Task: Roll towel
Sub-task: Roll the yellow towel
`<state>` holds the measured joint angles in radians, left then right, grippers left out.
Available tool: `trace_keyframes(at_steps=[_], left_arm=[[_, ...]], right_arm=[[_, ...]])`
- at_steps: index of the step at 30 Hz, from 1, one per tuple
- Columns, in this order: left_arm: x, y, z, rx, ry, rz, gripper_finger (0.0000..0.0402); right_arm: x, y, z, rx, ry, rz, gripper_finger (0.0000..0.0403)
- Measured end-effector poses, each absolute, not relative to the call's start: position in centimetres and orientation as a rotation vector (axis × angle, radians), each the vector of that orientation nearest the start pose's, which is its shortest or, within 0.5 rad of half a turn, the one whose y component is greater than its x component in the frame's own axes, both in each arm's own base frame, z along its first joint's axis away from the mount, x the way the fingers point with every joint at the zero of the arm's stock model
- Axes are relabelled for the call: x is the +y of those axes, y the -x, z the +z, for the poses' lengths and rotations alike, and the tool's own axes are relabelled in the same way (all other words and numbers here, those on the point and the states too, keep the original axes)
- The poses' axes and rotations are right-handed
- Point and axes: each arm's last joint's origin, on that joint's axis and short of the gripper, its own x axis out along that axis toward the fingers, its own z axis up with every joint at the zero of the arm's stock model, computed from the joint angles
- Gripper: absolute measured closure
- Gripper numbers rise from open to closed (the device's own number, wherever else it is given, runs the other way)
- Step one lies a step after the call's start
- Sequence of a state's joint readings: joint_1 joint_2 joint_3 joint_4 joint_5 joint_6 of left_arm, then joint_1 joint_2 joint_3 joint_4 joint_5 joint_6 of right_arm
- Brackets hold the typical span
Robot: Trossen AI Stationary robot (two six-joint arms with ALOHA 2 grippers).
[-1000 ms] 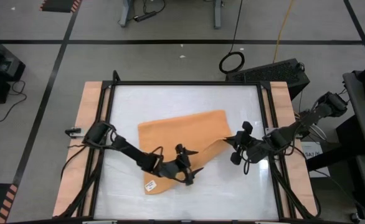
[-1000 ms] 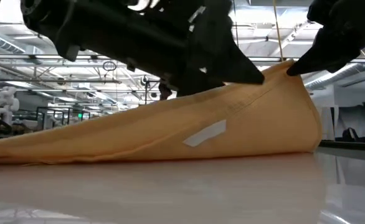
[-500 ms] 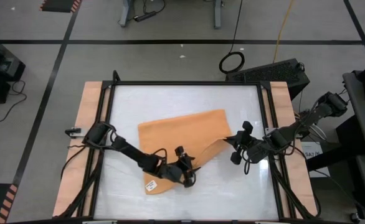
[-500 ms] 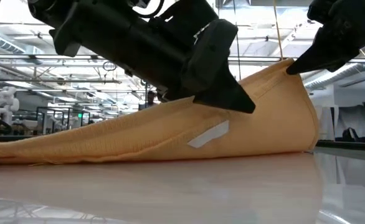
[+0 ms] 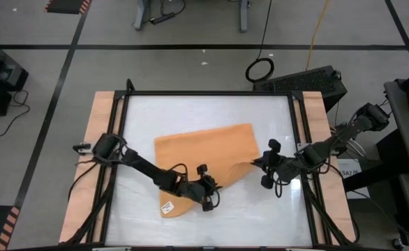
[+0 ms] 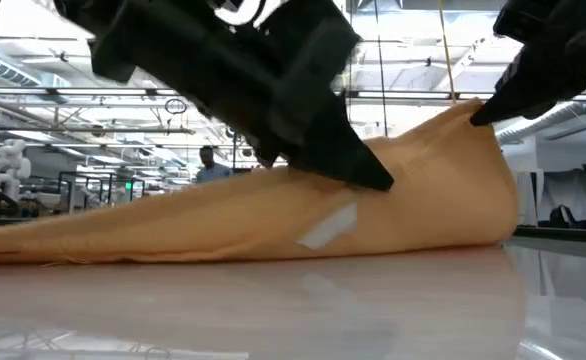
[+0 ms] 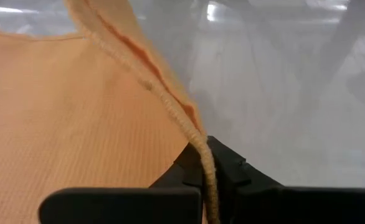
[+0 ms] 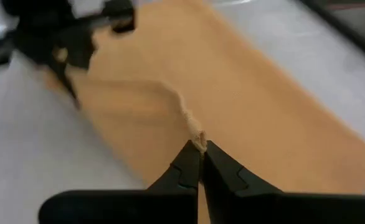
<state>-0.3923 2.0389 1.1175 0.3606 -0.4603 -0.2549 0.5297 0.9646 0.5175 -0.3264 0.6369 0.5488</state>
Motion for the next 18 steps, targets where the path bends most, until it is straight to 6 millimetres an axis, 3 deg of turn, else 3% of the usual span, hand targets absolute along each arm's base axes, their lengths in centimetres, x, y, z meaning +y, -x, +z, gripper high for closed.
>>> trace_keyframes(at_steps=[9, 14, 18], left_arm=[[-13.5, -37.9, 16.5, 0.604, 0.125, -0.11, 0.0396], [-12.3, -37.9, 16.0, 0.694, 0.17, -0.188, 0.0397], [-11.2, -37.9, 15.5, 0.763, 0.183, -0.174, 0.0397]], right_arm=[[8.6, -16.3, 20.1, 0.739, -0.182, 0.012, 0.0403], [9.2, -15.9, 20.0, 0.792, -0.19, 0.103, 0.0403], [9.2, -15.7, 19.9, 0.786, -0.173, 0.054, 0.0403]])
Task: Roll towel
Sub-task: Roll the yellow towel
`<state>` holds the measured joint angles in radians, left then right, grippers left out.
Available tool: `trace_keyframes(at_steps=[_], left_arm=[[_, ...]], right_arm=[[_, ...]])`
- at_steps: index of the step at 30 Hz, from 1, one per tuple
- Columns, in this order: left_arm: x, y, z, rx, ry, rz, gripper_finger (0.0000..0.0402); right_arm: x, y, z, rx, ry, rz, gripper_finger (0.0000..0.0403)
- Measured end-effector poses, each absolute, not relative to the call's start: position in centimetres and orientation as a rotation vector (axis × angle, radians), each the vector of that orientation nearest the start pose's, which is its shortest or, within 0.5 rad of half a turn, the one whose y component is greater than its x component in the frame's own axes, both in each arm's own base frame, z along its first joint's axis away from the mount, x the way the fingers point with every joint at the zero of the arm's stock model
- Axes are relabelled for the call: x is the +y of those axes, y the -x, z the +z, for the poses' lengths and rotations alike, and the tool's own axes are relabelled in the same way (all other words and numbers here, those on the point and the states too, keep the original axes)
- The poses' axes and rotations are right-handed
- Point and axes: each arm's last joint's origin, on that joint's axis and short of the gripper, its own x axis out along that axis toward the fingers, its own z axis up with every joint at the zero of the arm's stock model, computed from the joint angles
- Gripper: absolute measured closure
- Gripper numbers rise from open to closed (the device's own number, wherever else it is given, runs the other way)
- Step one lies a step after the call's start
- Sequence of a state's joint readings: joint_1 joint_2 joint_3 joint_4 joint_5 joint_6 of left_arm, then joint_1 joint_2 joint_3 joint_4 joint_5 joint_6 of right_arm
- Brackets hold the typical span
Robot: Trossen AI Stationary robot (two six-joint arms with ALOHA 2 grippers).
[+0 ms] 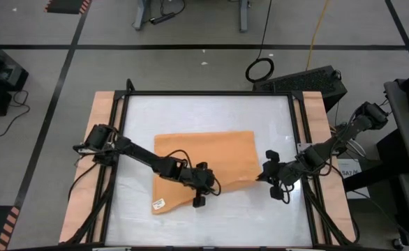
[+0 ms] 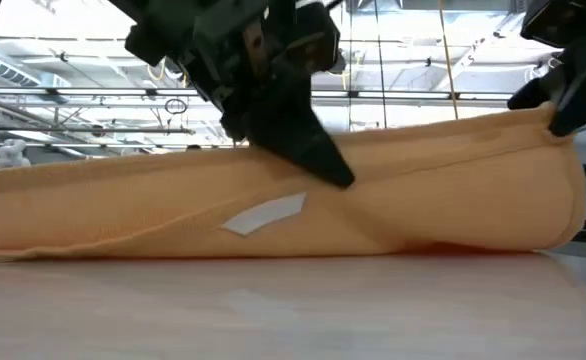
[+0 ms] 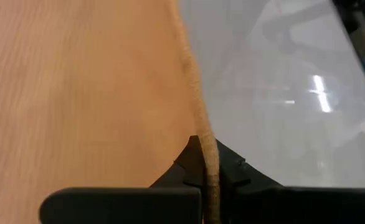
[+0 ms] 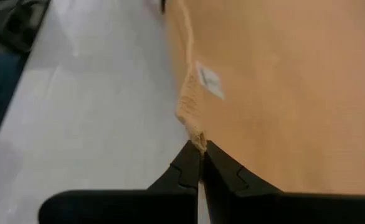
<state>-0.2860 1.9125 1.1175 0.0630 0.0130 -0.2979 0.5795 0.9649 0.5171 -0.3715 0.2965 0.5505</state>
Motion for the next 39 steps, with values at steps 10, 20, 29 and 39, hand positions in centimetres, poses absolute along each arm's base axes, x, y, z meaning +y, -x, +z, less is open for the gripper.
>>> trace_keyframes(at_steps=[10, 20, 29, 39], left_arm=[[-7.0, -38.4, 15.0, 0.822, 0.148, -0.154, 0.0397], [-4.0, -38.7, 14.7, 0.841, 0.166, -0.121, 0.0393], [-2.3, -39.0, 14.3, 0.828, 0.037, -0.128, 0.0391], [-3.0, -37.2, 14.4, 1.008, 0.195, -0.151, 0.0243]], right_arm=[[8.2, -15.3, 19.5, 0.739, -0.108, -0.205, 0.0403], [7.8, -15.6, 18.5, 0.762, -0.068, -0.331, 0.0403], [7.9, -15.7, 17.8, 0.797, -0.096, -0.37, 0.0403], [7.9, -15.7, 17.8, 0.801, -0.091, -0.369, 0.0403]])
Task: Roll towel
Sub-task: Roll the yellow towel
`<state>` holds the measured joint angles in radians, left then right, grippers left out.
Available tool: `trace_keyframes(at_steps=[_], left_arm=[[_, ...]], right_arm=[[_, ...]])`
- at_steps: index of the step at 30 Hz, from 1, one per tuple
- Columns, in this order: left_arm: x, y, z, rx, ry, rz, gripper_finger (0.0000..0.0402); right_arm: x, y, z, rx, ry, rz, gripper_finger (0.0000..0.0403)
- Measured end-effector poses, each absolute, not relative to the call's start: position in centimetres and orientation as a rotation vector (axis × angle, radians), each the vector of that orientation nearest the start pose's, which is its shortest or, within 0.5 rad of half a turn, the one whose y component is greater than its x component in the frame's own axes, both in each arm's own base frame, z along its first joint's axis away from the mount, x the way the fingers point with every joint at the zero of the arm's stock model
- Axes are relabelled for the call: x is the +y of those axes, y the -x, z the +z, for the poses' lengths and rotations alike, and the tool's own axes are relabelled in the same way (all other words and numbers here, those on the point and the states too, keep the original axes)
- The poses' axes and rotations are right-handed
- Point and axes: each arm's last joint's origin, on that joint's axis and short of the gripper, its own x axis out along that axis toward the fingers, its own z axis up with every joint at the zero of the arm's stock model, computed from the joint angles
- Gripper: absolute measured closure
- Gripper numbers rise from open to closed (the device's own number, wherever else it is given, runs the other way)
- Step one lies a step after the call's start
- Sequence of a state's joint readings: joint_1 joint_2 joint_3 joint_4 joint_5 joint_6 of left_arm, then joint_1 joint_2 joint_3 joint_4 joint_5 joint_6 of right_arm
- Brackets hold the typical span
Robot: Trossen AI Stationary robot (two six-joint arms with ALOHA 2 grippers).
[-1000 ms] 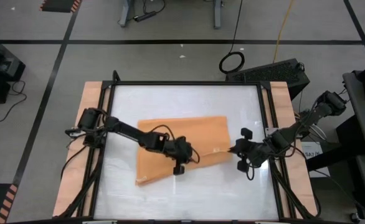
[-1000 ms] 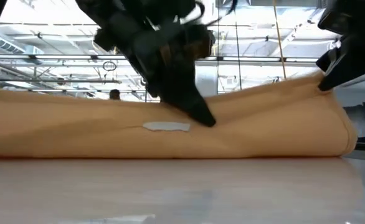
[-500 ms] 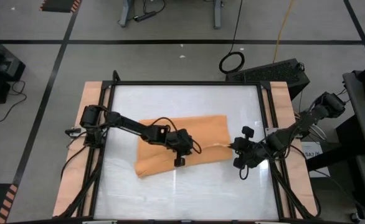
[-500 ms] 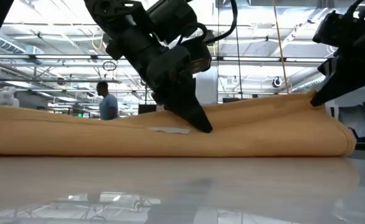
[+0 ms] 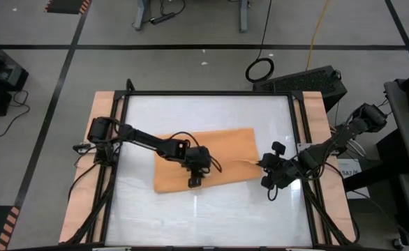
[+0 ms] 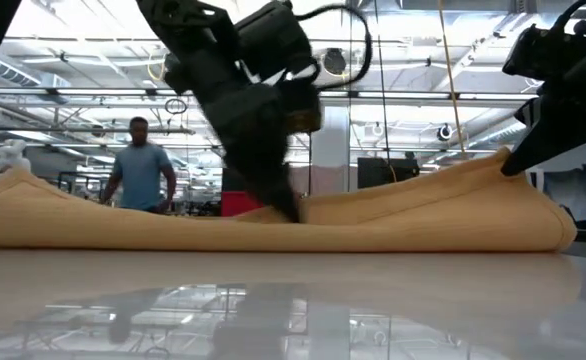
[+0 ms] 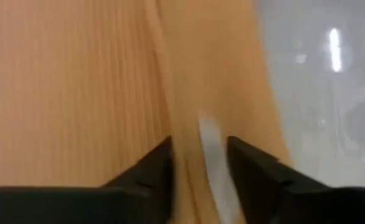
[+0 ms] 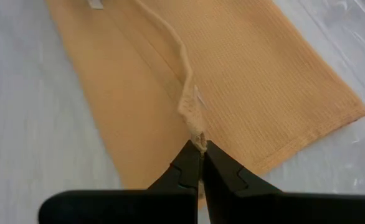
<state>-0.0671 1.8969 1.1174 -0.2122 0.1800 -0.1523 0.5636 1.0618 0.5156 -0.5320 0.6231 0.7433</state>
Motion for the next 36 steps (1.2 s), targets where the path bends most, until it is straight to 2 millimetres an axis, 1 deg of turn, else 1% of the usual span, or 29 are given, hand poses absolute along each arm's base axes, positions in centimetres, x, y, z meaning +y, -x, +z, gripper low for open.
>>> trace_keyframes(at_steps=[2, 4, 7, 9, 11, 14, 16, 17, 19, 22, 24, 26, 29, 33, 36], left_arm=[[-3.4, -36.4, 14.0, 1.1, 0.231, -0.125, 0.02], [-3.8, -35.3, 14.4, 1.179, 0.247, -0.1, 0.0163], [-5.2, -33.7, 15.3, 1.243, 0.236, -0.067, 0.0127], [-6.1, -32.4, 16.3, 1.259, 0.186, -0.025, 0.0118], [-7.0, -31.6, 18.4, 1.176, 0.138, 0.0, 0.0116], [-8.1, -29.9, 21.1, 1.09, 0.113, 0.031, 0.0114], [-8.9, -28.4, 22.2, 1.047, 0.104, 0.059, 0.0114], [-9.2, -27.5, 22.4, 1.048, 0.095, 0.087, 0.0114], [-9.7, -25.9, 22.4, 1.051, 0.086, 0.154, 0.0114], [-10.2, -23.3, 21.0, 1.113, 0.091, 0.216, 0.0114], [-10.8, -22.1, 20.5, 1.092, 0.121, 0.226, 0.0114], [-10.8, -20.8, 19.7, 1.099, 0.117, 0.266, 0.0117], [-10.8, -19.2, 18.3, 1.115, 0.148, 0.305, 0.0132], [-10.9, -18.1, 16.8, 1.094, 0.178, 0.292, 0.0162], [-11.1, -18.1, 16.3, 1.061, 0.2, 0.266, 0.0189]], right_arm=[[7.9, -15.7, 17.8, 0.799, -0.092, -0.368, 0.0403], [8.0, -15.7, 17.8, 0.801, -0.092, -0.364, 0.0403], [8.0, -15.7, 17.7, 0.814, -0.088, -0.347, 0.0403], [8.0, -15.7, 17.8, 0.813, -0.088, -0.34, 0.0403], [8.0, -15.7, 17.7, 0.818, -0.084, -0.338, 0.0403], [8.0, -15.7, 17.7, 0.823, -0.082, -0.338, 0.0403], [8.0, -15.6, 17.7, 0.839, -0.082, -0.326, 0.0403], [8.0, -15.6, 17.7, 0.841, -0.081, -0.323, 0.0403], [8.0, -15.5, 17.6, 0.854, -0.073, -0.323, 0.0403], [8.0, -15.5, 17.6, 0.855, -0.057, -0.315, 0.0403], [8.0, -15.5, 17.6, 0.855, -0.043, -0.307, 0.0403], [8.0, -15.5, 17.6, 0.858, -0.028, -0.301, 0.0403], [8.0, -15.5, 17.6, 0.859, -0.019, -0.297, 0.0403], [8.0, -15.5, 17.6, 0.861, -0.005, -0.29, 0.0403], [8.0, -15.5, 17.6, 0.872, 0.01, -0.283, 0.0403]])
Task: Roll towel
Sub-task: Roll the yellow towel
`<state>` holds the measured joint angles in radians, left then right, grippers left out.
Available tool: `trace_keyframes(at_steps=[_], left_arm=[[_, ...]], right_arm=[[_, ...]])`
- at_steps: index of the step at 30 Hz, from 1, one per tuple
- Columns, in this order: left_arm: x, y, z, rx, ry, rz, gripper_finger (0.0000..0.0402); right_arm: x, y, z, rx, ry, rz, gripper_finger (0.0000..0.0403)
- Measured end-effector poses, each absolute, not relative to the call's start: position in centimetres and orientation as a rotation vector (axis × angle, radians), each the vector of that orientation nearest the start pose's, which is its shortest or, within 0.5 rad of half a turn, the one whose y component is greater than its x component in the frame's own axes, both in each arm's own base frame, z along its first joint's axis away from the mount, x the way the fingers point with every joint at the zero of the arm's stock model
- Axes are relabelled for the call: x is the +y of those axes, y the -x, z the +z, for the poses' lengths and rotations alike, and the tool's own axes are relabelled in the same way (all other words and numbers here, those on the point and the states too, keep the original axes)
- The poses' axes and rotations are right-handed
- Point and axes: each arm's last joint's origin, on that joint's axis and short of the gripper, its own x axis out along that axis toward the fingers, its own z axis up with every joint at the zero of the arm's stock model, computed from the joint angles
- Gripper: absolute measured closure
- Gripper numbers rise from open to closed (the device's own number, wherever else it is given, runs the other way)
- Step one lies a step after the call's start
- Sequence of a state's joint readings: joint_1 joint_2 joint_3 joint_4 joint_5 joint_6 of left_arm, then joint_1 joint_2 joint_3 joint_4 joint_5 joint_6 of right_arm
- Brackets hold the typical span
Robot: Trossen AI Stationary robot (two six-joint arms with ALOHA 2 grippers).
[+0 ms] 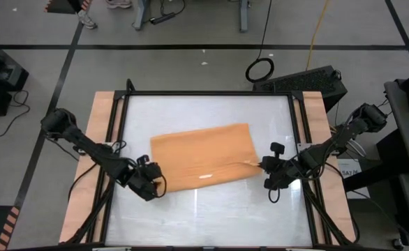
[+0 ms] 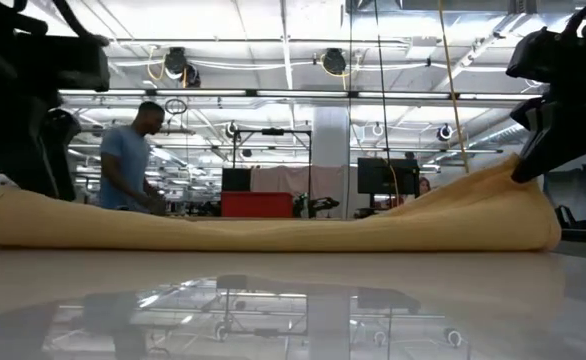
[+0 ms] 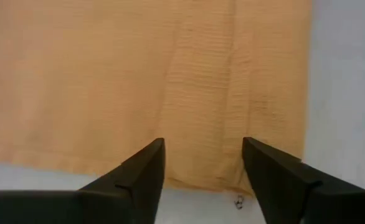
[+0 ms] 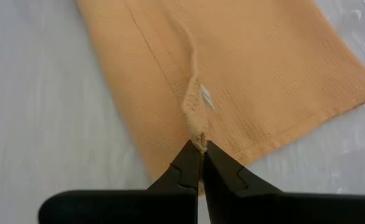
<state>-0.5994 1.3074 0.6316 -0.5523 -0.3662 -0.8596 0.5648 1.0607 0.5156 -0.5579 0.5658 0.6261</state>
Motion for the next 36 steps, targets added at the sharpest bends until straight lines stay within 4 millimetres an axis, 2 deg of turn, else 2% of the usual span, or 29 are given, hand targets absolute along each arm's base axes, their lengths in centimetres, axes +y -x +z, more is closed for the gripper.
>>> trace_keyframes(at_steps=[4, 10, 12, 20, 23, 26, 33, 36], left_arm=[[-11.8, -17.8, 16.0, 1.069, 0.203, 0.219, 0.0246], [-13.1, -17.4, 16.2, 1.042, 0.216, 0.151, 0.037], [-13.5, -17.2, 16.3, 1.033, 0.23, 0.137, 0.0392], [-13.2, -16.8, 16.2, 0.942, 0.191, 0.283, 0.0388], [-13.3, -16.8, 16.3, 0.927, 0.206, 0.287, 0.0378], [-13.5, -16.7, 16.3, 0.92, 0.246, 0.297, 0.0344], [-14.2, -16.1, 16.3, 0.908, 0.276, 0.29, 0.0222], [-14.2, -15.9, 16.0, 0.922, 0.278, 0.307, 0.0209]], right_arm=[[8.1, -15.5, 17.6, 0.892, 0.029, -0.239, 0.0403], [8.2, -15.6, 17.6, 0.888, 0.046, -0.212, 0.0403], [8.2, -15.6, 17.6, 0.888, 0.057, -0.205, 0.0403], [8.2, -15.6, 17.7, 0.888, 0.088, -0.184, 0.0403], [8.2, -15.6, 17.7, 0.89, 0.079, -0.183, 0.0403], [8.3, -15.6, 17.6, 0.902, 0.067, -0.167, 0.0403], [8.3, -15.6, 17.6, 0.903, 0.064, -0.164, 0.0403], [8.3, -15.6, 17.6, 0.905, 0.062, -0.161, 0.0403]])
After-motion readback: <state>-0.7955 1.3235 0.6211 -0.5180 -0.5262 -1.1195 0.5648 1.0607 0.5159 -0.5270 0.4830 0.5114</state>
